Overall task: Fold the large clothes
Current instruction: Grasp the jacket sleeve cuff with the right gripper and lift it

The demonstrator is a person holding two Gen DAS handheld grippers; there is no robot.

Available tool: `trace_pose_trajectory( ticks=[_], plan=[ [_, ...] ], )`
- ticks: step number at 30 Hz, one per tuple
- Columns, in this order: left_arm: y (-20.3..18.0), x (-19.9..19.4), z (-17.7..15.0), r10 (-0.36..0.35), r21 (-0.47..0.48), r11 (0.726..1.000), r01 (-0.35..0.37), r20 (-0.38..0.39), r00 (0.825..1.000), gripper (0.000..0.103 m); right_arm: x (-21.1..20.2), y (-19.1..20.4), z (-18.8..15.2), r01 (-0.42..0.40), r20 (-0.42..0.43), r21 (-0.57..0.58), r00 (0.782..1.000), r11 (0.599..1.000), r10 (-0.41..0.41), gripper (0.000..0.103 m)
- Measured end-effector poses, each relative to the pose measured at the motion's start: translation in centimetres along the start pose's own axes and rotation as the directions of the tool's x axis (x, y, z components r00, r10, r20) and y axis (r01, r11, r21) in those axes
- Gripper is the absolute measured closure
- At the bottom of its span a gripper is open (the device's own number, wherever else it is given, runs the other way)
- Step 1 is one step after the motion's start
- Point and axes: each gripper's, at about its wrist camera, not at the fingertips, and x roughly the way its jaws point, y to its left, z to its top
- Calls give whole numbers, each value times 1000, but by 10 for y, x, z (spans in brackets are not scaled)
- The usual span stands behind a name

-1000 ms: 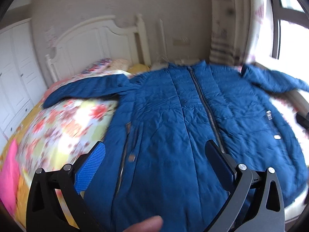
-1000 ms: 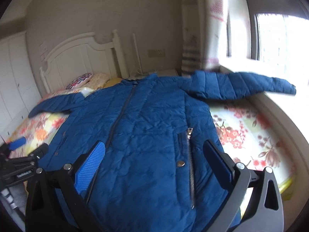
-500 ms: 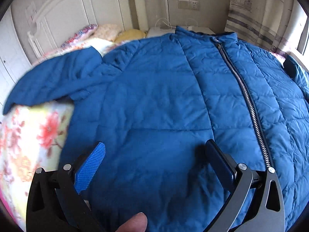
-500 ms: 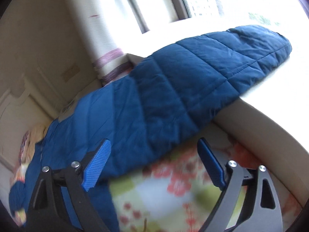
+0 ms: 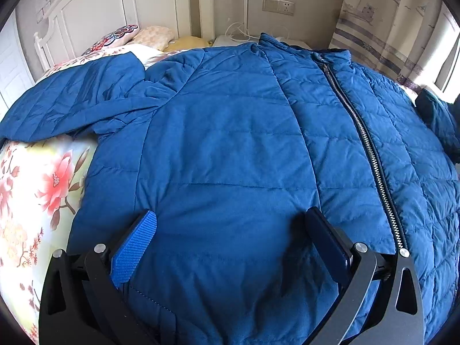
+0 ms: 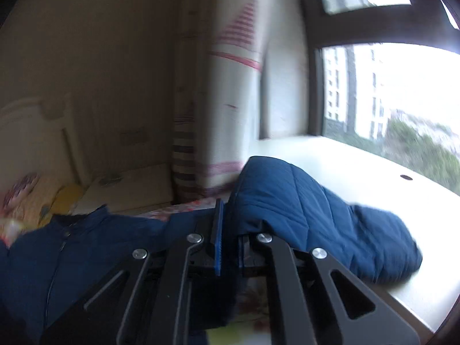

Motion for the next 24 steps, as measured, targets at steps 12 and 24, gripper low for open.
trace_pose_trajectory(
  ticks=[12, 24],
  plan=[
    [2, -3, -1, -25, -18, 1000, 25, 15, 1000, 4, 20, 218, -127, -532, -532, -355, 791, 769, 302, 52],
    [3, -5, -3, -33, -20, 999, 34, 29, 999, 4, 2, -44, -74, -237, -360, 471, 828, 850, 430, 39]
  ],
)
